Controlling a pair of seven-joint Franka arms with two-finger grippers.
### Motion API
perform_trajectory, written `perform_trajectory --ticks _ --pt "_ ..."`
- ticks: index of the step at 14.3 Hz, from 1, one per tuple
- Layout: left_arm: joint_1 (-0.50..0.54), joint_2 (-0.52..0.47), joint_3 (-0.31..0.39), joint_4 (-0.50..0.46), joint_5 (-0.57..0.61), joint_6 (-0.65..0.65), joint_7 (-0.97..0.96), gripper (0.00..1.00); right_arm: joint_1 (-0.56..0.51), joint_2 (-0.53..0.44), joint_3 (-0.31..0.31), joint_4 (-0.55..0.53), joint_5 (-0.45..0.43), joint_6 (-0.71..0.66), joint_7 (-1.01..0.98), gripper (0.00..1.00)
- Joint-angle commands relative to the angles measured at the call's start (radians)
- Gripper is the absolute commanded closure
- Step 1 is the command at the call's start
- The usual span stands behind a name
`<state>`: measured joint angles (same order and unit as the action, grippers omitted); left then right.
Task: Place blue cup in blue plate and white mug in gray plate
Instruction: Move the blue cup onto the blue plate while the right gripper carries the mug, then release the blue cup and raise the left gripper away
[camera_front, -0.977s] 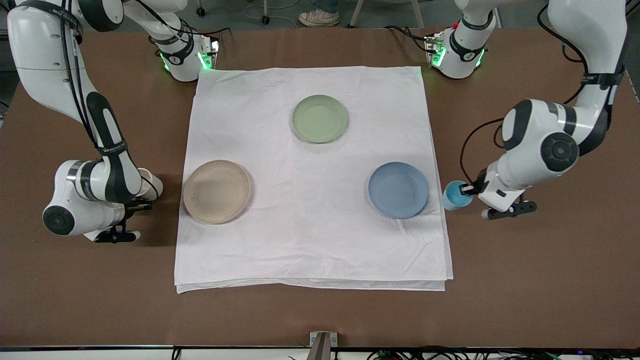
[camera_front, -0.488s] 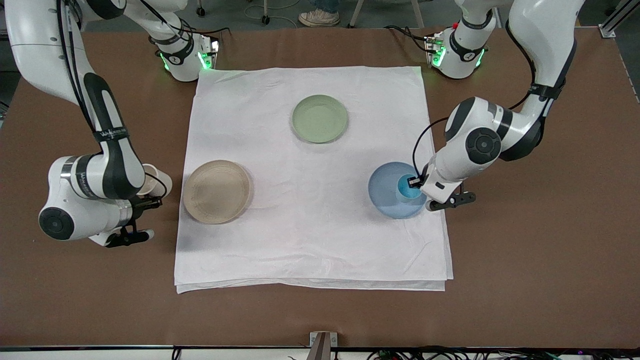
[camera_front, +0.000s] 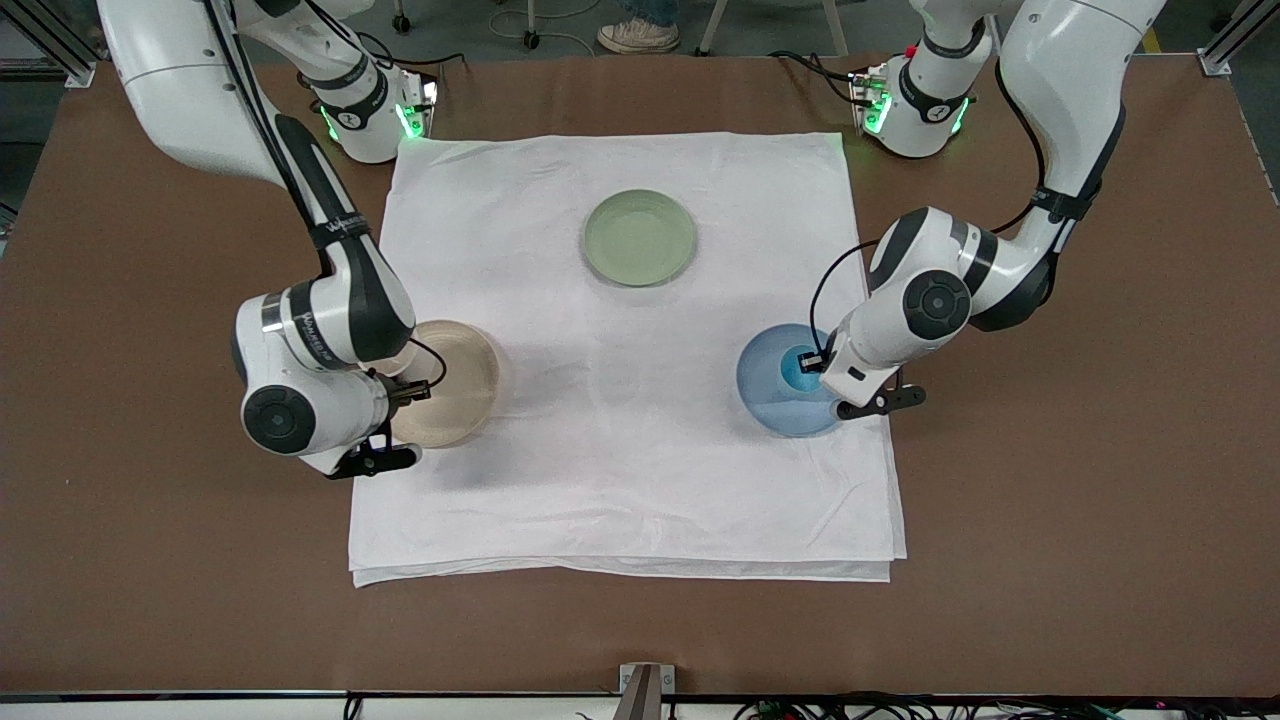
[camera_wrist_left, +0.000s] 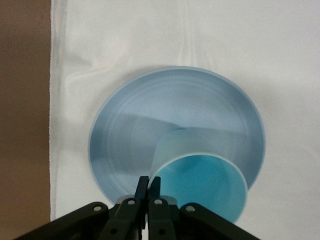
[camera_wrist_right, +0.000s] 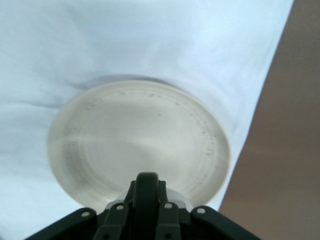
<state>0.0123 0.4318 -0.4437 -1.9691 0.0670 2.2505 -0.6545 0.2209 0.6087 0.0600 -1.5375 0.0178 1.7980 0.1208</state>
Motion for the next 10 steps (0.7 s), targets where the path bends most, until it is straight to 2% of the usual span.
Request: perform_trajectory --ticks 1,2,4,5,8,10 --pt "-0.003 -0.001 0.002 -0.013 0.030 0.018 -0.017 0.95 0.005 -0.006 -0.005 -0.027 0.002 0.052 0.036 0.98" --pt "0.000 -0.004 0.000 -0.014 0.030 0.018 -0.016 0.85 0.005 -0.004 -0.005 -0.030 0.002 0.057 0.036 0.98" --pt "0.005 -0.021 -0.003 -0.005 0.030 0.008 -0.010 0.21 0.000 0.000 -0.005 -0.036 0.002 0.072 0.037 0.98" --pt "0.006 -0.040 -0.003 -0.001 0.030 -0.005 -0.013 0.00 0.000 0.009 -0.005 -0.041 0.002 0.090 0.037 0.98" --pt "0.038 -0.142 -0.003 0.041 0.030 -0.139 0.021 0.00 0.008 0.031 -0.005 -0.065 0.002 0.141 0.037 0.98" --pt "0.076 -0.220 -0.004 0.097 0.014 -0.294 0.126 0.00 0.020 0.048 -0.006 -0.081 0.002 0.175 0.037 0.97"
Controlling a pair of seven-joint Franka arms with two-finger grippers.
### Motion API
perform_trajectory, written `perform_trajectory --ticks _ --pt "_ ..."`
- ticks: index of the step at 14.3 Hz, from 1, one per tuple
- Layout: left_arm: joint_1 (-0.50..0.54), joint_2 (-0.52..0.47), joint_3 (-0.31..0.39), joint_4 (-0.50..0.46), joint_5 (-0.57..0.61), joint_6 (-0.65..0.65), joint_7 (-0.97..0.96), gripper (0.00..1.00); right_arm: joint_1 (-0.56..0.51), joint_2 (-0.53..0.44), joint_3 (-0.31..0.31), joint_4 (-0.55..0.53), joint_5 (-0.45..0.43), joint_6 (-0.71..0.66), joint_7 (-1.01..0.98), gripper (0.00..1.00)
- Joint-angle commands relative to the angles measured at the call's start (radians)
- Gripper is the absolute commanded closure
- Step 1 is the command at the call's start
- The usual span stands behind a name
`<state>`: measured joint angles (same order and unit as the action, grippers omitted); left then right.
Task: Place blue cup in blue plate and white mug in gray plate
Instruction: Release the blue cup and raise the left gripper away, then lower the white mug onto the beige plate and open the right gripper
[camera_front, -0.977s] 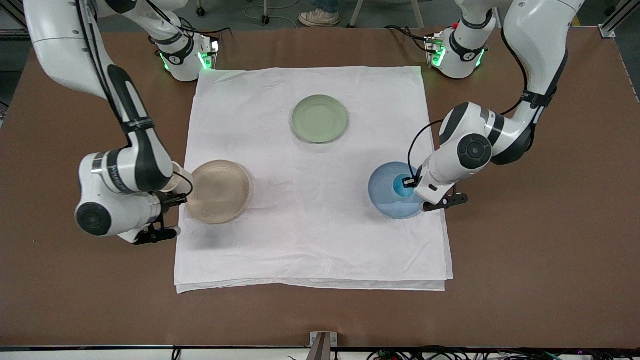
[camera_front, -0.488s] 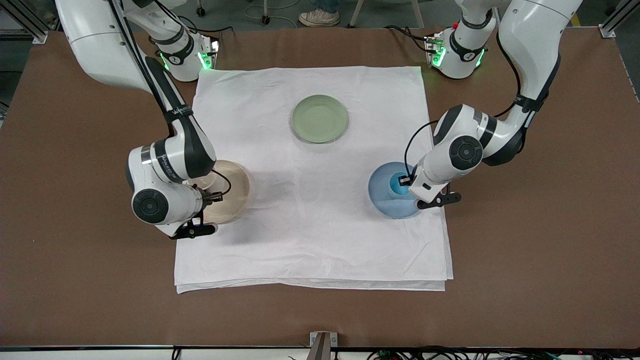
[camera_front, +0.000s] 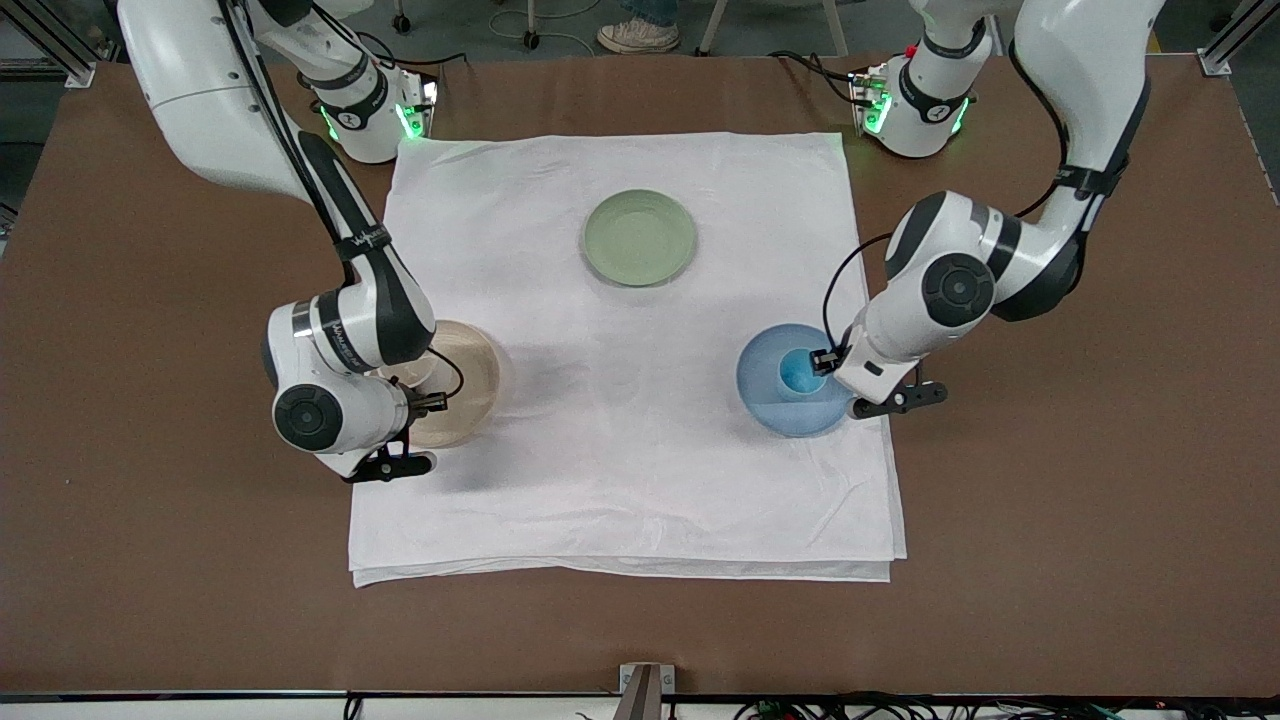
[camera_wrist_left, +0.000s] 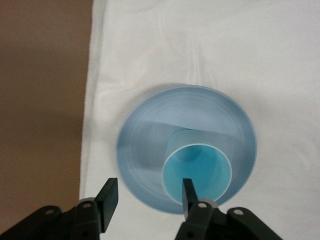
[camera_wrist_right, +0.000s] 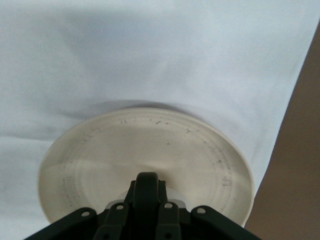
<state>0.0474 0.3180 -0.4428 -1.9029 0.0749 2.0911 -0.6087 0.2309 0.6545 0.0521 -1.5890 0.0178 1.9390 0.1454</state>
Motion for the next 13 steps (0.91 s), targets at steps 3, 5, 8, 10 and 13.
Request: perform_trajectory --ticks 3,5,8,10,13 --pt "0.124 -0.232 -0.004 0.079 -0.021 -0.300 0.240 0.00 0.008 0.007 0.002 -0.034 0.001 0.035 0.014 0.97" --pt "0.190 -0.305 0.003 0.102 -0.064 -0.341 0.329 0.00 0.004 0.011 -0.001 -0.028 -0.001 0.037 0.014 0.74" --pt "0.258 -0.323 0.006 0.267 -0.087 -0.465 0.430 0.00 0.011 -0.009 -0.001 -0.011 -0.001 0.018 0.165 0.00" --pt "0.284 -0.320 0.012 0.362 -0.090 -0.503 0.472 0.00 0.018 -0.064 0.002 0.012 -0.015 -0.049 0.204 0.00" --pt "0.301 -0.316 0.012 0.413 -0.101 -0.510 0.468 0.00 0.005 -0.143 -0.003 0.085 -0.015 -0.178 0.200 0.00"
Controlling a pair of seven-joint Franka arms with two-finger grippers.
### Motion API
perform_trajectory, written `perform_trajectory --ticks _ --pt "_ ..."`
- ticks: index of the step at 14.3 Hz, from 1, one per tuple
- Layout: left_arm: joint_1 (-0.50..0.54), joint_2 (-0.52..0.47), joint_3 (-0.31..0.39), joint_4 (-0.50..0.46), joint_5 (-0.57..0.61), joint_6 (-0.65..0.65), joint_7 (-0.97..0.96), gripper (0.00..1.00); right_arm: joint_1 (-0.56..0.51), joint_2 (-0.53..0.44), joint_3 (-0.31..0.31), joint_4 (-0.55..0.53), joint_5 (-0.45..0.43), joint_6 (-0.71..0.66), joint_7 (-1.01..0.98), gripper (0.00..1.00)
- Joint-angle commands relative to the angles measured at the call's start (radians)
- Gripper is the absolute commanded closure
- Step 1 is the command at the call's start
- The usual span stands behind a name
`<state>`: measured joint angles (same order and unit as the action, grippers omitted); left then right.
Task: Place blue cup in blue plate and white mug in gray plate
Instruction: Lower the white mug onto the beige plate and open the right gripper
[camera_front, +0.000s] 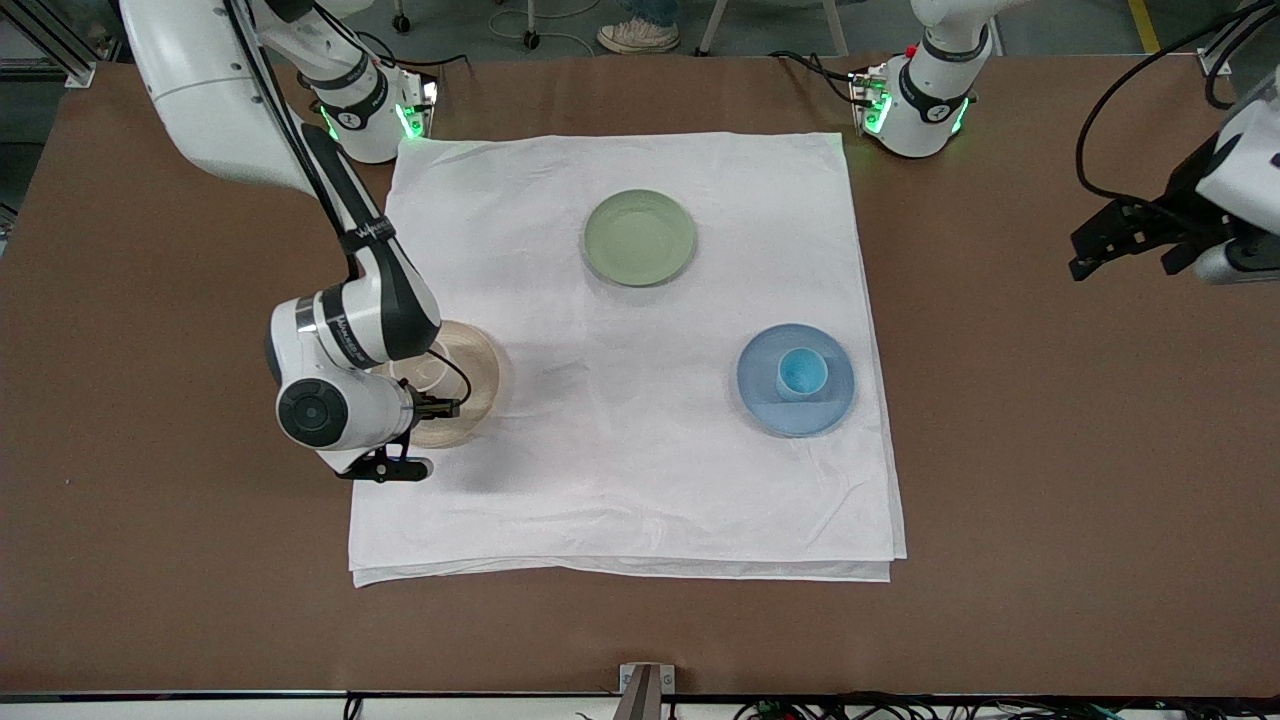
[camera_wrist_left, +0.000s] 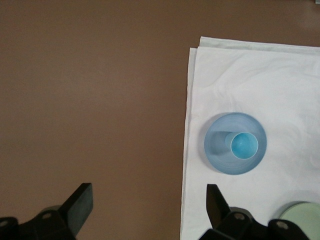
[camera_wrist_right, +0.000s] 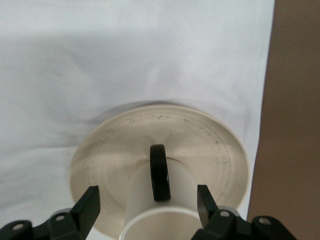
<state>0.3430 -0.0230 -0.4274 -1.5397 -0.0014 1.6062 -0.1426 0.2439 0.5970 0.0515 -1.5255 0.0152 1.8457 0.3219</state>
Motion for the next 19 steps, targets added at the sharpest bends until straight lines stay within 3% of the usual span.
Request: perform_trajectory --ticks 1,5,12,15,17,19 --pt "0.002 0.023 -0.004 0.050 -0.026 -0.025 0.001 0.00 -0.017 -0.112 -0.005 0.063 -0.012 -0.130 0.022 0.00" --pt "0.002 0.024 -0.007 0.078 -0.028 -0.025 0.000 0.00 -0.128 -0.178 -0.004 0.237 -0.006 -0.276 -0.006 0.00" --pt "0.001 0.026 -0.004 0.078 -0.019 -0.025 0.001 0.00 -0.310 -0.317 -0.005 0.248 -0.014 -0.282 -0.127 0.00" --pt "-0.009 0.029 0.002 0.079 -0.022 -0.025 0.003 0.00 -0.348 -0.365 -0.019 0.239 -0.020 -0.269 -0.268 0.00" --pt "-0.048 0.031 0.045 0.079 -0.022 -0.025 0.004 0.00 -0.351 -0.416 -0.022 0.200 -0.023 -0.249 -0.294 0.00" --pt "-0.166 0.031 0.172 0.079 -0.023 -0.025 0.011 0.00 -0.345 -0.465 -0.036 0.163 -0.021 -0.231 -0.299 0.00"
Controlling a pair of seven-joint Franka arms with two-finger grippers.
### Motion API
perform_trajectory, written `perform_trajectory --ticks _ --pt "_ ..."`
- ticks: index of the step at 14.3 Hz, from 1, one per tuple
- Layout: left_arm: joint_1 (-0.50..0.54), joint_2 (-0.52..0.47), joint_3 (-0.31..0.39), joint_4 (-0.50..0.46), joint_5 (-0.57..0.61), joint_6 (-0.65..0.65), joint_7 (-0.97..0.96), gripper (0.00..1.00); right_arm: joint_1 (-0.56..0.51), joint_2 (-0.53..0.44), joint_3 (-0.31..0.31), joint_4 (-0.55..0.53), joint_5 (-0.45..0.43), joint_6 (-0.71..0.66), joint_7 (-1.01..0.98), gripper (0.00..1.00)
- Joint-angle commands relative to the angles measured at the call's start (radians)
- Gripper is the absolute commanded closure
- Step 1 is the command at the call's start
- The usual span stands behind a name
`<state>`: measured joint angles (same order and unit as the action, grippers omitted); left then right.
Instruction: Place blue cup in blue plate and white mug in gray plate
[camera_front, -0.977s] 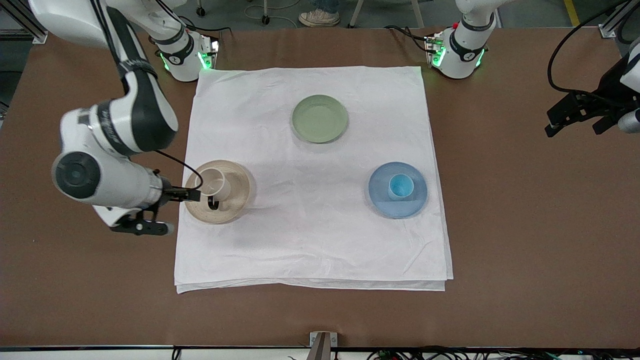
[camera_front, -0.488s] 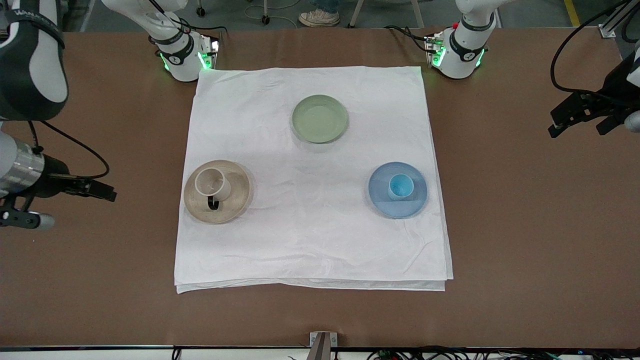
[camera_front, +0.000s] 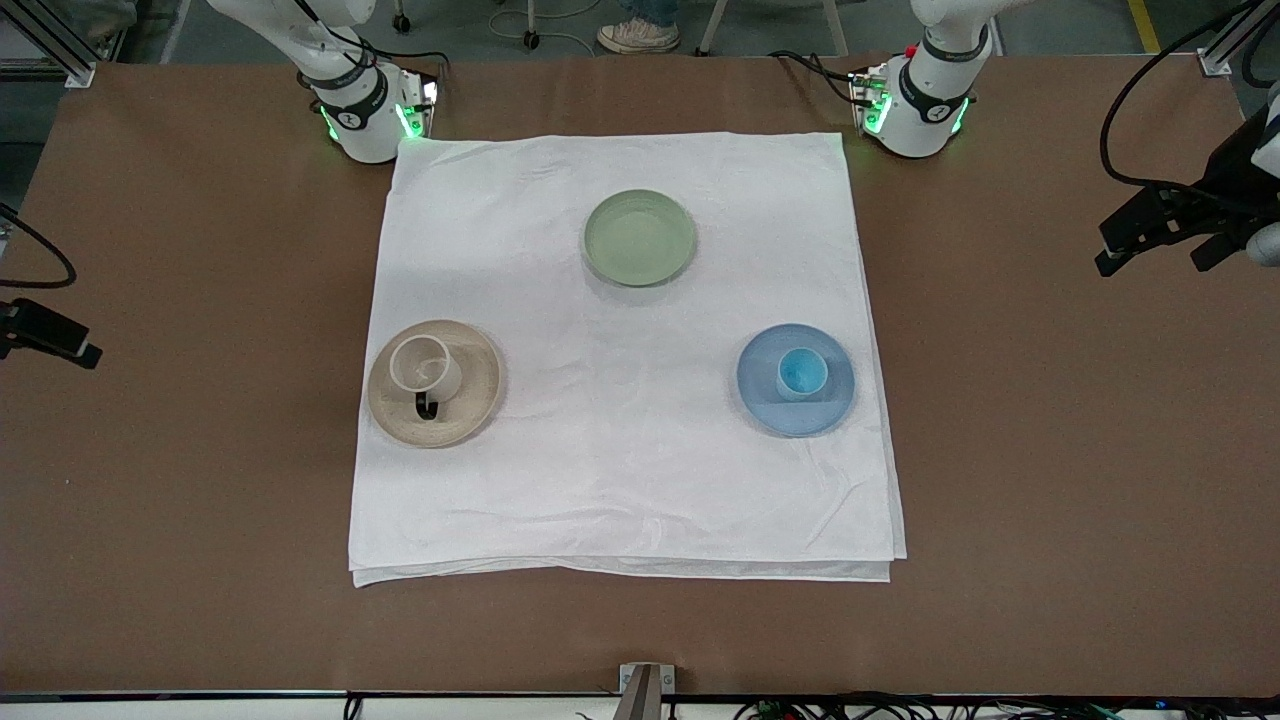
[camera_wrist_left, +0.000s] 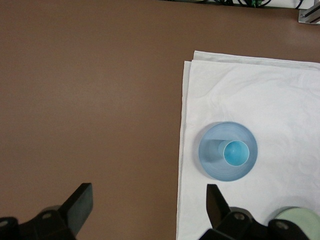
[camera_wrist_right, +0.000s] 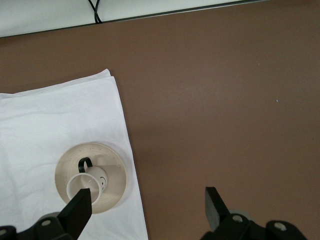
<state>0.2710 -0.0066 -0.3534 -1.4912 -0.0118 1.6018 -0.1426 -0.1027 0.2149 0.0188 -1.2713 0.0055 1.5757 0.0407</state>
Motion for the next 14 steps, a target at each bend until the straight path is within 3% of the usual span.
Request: perform_trajectory --ticks 1,3,7,9,14 --pt "-0.161 0.014 0.167 0.031 -0.014 -0.020 0.011 0.00 0.003 -0.107 -0.005 -0.121 -0.012 0.070 -0.039 0.00" --pt "-0.229 0.014 0.235 0.031 -0.014 -0.020 0.011 0.00 -0.003 -0.124 -0.005 -0.138 -0.012 0.075 -0.116 0.00" --pt "-0.289 0.014 0.290 0.031 -0.013 -0.020 0.009 0.00 -0.005 -0.175 -0.005 -0.242 -0.009 0.083 -0.101 0.00" --pt "-0.288 0.011 0.295 0.031 -0.014 -0.020 0.009 0.00 0.000 -0.212 -0.004 -0.299 -0.009 0.087 -0.102 0.00" --pt "-0.285 0.008 0.295 0.031 -0.016 -0.020 0.012 0.00 0.001 -0.219 -0.002 -0.300 -0.010 0.090 -0.104 0.00"
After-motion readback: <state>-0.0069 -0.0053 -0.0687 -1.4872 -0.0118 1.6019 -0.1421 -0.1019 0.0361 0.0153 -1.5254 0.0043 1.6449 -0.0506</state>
